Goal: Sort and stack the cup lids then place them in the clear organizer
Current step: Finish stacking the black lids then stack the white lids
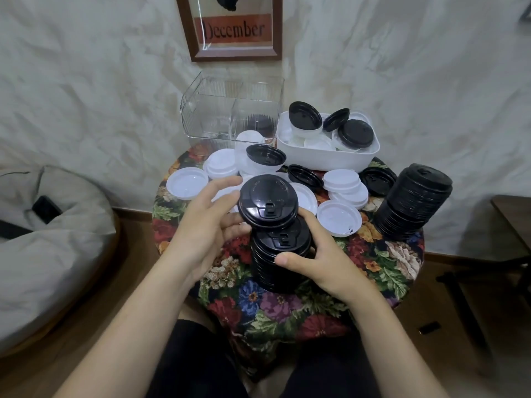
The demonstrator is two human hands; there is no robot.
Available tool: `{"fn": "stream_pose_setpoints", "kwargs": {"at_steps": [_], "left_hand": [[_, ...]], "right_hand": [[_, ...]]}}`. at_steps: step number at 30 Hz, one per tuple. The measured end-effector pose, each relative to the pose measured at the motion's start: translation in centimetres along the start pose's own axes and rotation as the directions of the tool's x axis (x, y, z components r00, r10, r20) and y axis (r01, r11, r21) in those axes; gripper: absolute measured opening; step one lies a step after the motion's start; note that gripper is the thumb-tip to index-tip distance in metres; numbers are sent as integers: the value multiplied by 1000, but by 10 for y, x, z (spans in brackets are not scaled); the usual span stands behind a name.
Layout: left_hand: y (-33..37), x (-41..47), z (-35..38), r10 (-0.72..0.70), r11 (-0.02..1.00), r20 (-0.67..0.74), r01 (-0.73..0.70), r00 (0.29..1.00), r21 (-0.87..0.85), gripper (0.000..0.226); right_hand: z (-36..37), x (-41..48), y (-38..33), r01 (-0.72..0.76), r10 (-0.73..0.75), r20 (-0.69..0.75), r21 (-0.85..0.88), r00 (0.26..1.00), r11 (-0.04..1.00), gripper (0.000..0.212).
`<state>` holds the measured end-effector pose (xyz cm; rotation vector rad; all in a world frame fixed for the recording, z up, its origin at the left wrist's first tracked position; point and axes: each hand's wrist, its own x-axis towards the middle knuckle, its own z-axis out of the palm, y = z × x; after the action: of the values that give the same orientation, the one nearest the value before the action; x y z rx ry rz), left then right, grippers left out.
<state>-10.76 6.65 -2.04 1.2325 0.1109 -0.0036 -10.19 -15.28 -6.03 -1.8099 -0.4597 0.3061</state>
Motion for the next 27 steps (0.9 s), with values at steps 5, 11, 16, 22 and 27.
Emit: {"fn": "stream_pose_setpoints", "kwargs": {"at_steps": [5, 11, 16, 22, 27], "left_hand": [[-6, -3, 2, -56, 995, -29, 58, 998, 85, 25], [-12, -3, -2, 35, 969, 52, -47, 998, 241, 32], [-12, -1, 0, 75, 914, 155, -130, 985, 384, 29], [-15, 5, 8, 126, 882, 111, -162, 986, 443, 16], [-16, 2, 8, 158, 843, 144, -210, 977, 495, 21]], "right_hand": [[0, 0, 1, 4, -4, 11, 4, 1000, 1000, 80], [-1, 0, 1, 9, -9, 8, -16, 1000, 1000, 80], [-1, 1, 1, 15, -15, 8, -10, 1000, 1000, 82], [-1, 1, 2, 25, -25, 15, -5, 1000, 1000, 79], [-1, 1, 3, 35, -36, 25, 33, 999, 999, 92]]}}
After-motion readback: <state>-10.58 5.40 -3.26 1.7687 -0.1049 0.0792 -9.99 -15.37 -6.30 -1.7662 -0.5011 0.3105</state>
